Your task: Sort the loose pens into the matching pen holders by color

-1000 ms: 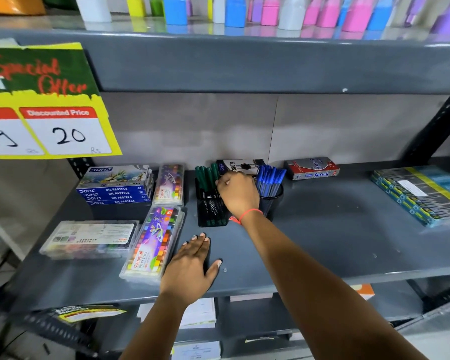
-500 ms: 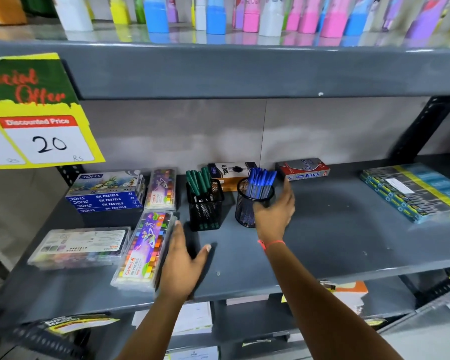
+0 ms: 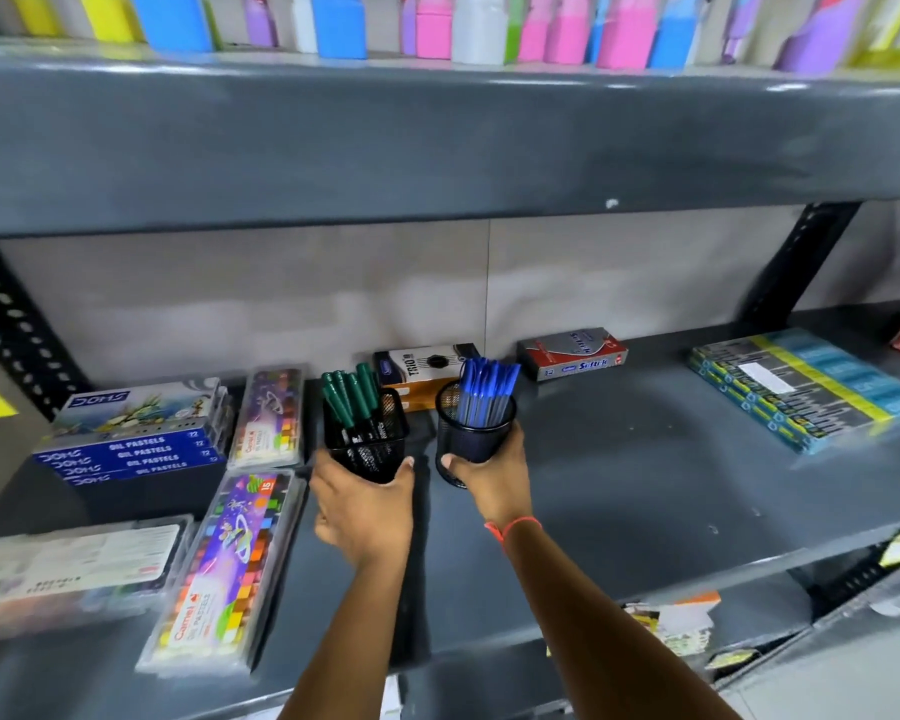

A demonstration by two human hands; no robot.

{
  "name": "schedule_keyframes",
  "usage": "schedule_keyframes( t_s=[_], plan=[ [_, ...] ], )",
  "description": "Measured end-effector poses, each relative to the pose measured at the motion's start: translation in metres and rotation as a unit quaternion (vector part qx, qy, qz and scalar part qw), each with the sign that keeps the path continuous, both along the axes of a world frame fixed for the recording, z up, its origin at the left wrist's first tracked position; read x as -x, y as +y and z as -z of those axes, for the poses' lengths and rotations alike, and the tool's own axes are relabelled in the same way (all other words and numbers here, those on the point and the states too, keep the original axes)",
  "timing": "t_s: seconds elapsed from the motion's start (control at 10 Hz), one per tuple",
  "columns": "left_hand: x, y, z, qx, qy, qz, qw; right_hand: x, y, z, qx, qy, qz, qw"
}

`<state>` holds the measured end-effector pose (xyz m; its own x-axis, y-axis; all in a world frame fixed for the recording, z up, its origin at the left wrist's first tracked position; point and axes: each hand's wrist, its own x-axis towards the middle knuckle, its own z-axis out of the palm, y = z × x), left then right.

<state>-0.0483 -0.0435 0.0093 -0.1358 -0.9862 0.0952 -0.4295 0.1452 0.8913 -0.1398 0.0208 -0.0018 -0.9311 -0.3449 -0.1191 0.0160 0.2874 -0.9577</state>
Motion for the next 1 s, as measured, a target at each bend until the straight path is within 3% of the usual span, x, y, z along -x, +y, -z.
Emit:
schedule_keyframes(
  t_s=[0.2,0.7,1.0],
  plan=[
    [-0.011,0.006,0.004,0.002,-0.019,0.002,1.000,-0.003,0.033,-0.007,-0.027,0.018,-0.006,0.999],
    [-0.049,0.108,0.001,-0.012,-0.019,-0.009,1.000,-0.027,0.127,-0.015,0.022,0.034,-0.083,0.996],
    [-0.057,0.111,-0.005,-0.017,-0.001,0.011,1.000,-0.029,0.135,-0.015,-0.029,0.045,-0.108,0.993]
  ],
)
